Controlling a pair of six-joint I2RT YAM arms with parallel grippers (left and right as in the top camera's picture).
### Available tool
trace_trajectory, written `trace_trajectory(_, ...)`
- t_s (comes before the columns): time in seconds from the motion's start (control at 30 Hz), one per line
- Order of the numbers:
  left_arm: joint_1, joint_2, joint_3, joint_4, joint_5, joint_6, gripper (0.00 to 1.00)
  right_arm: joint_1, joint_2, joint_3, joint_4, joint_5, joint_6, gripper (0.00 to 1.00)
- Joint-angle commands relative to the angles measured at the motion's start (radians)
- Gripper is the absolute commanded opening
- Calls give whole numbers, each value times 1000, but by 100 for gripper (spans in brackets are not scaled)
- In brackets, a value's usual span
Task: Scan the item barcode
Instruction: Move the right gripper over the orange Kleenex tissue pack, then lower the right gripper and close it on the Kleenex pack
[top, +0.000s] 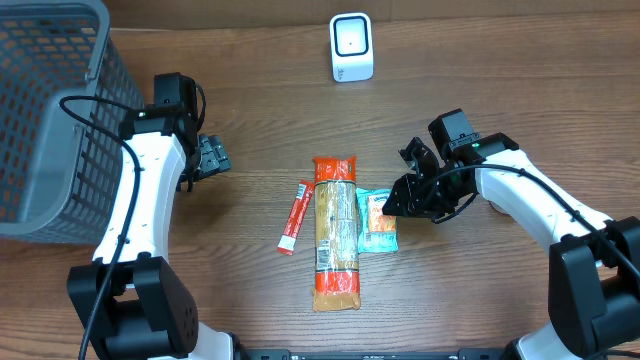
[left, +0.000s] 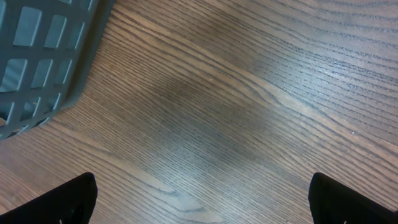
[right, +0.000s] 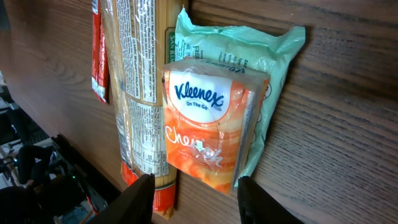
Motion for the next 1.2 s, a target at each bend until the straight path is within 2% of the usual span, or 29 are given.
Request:
trace_trajectory(0.0,-1,-21,18,0,-6,26,100,6,-10,-5,4,26,-6,48)
trace_trajectory(0.33,-1,-21,18,0,-6,26,100,6,-10,-5,13,119,-7,57)
trace_trajectory(0.5,-1,-21,18,0,-6,26,100,6,-7,-5,28,123,-10,57)
trace_trajectory(0.7,-1,-21,18,0,-6,26,100,6,-2,-16,34,121,-10,45)
trace_trajectory(0.97,-1,-21,18,0,-6,26,100,6,-2,-108,149,51,-10,43)
trace_trajectory(1.1,-1,-21,18,0,-6,26,100,6,-2,-135,203,9,-10,30)
trace_trajectory(1.17,-1,-21,18,0,-6,26,100,6,-2,-142,213,9,-10,28)
